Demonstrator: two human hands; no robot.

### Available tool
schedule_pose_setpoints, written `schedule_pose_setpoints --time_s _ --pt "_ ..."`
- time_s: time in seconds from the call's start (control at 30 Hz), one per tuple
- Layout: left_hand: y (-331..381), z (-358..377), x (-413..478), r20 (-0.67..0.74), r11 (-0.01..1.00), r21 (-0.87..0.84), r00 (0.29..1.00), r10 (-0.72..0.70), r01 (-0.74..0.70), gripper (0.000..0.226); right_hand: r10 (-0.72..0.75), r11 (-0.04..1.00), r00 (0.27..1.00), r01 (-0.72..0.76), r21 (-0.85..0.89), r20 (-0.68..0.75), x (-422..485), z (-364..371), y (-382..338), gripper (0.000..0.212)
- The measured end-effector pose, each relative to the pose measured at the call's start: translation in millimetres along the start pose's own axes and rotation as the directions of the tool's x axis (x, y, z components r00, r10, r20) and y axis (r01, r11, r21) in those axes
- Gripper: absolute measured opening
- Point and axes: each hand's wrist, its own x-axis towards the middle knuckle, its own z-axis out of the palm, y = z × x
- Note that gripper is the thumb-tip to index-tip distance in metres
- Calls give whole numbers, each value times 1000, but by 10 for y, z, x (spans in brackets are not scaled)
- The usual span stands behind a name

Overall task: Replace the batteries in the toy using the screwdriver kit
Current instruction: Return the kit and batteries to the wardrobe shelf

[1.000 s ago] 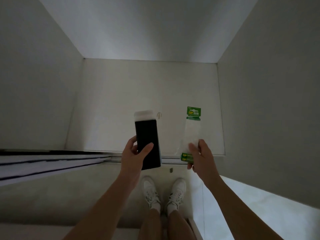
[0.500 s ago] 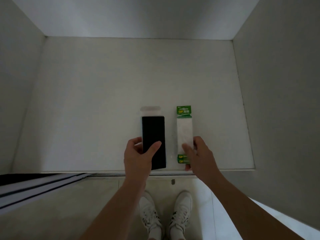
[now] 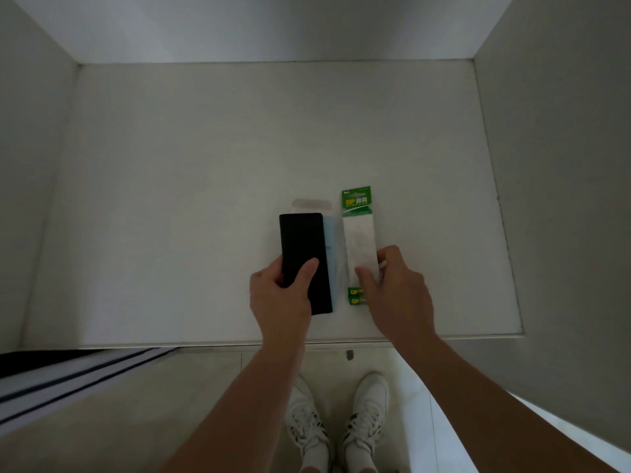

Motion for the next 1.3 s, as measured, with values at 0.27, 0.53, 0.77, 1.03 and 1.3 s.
schedule_pose_setpoints --time_s 0.27,0.53,0.77,1.03,1.3 --pt "71 -93 56 14 984 -147 995 -99 99 16 81 996 993 -83 -18 -85 27 -7 3 26" --pt "213 -524 434 29 992 -100 997 -76 79 21 111 994 989 -111 7 -93 157 -54 30 24" --pt "149 -660 522 -43 982 186 998 48 -39 35 81 996 995 -82 -24 -61 201 -58 47 23" --pt "94 -610 537 -104 887 442 975 194 -130 43 65 995 998 -67 -68 -26 218 -86 48 25" --pt "116 -597 438 -143 867 477 960 241 -147 45 34 986 999 -30 -164 17 143 -166 56 24"
